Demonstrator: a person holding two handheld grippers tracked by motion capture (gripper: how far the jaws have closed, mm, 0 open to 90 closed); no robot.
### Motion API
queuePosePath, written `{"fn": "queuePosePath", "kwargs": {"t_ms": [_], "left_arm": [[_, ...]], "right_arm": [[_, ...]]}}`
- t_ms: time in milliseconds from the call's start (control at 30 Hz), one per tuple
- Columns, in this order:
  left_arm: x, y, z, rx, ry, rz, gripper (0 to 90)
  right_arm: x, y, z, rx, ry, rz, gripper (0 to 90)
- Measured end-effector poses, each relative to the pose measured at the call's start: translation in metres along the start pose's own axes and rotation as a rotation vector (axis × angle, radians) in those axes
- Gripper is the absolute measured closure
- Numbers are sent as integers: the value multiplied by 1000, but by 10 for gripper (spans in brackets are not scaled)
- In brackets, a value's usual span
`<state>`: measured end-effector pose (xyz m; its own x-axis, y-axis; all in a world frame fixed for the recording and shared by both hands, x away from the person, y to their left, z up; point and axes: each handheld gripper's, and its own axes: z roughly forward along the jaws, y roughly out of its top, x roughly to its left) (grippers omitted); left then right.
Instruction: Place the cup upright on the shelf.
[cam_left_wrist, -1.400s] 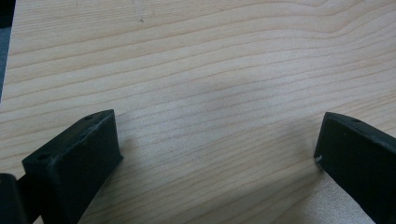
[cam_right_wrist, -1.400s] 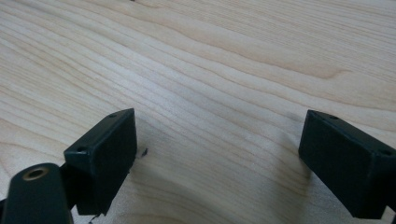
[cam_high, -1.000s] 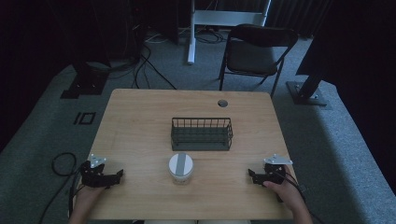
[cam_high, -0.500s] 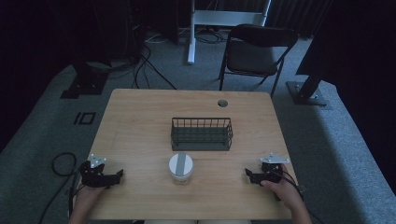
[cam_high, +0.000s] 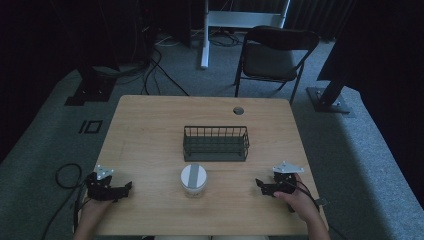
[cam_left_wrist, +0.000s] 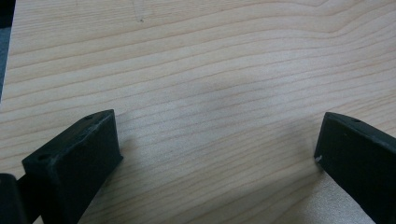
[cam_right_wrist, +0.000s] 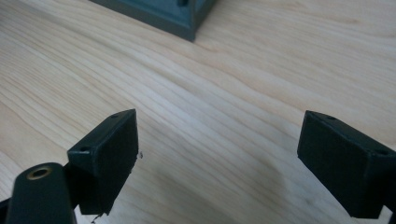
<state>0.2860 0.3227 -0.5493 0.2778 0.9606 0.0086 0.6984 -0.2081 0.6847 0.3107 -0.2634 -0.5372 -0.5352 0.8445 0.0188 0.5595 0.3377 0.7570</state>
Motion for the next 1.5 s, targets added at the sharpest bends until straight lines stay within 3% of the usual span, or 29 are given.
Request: {"fn": "queuePosePath", "kwargs": {"t_ms": [400,667,1067,1500], "left_arm": [[0,0,0,0,0,0,2],[0,0,0,0,0,0,2],[0,0,0,0,0,0,2],[0,0,0,0,0,0,2]], "right_arm": [[20,14,5,-39,72,-51,124],[31,20,9,-67,133,-61,124],[48,24,15,-69,187,-92,125],[77,31,29,-67,282,-139,125]]}}
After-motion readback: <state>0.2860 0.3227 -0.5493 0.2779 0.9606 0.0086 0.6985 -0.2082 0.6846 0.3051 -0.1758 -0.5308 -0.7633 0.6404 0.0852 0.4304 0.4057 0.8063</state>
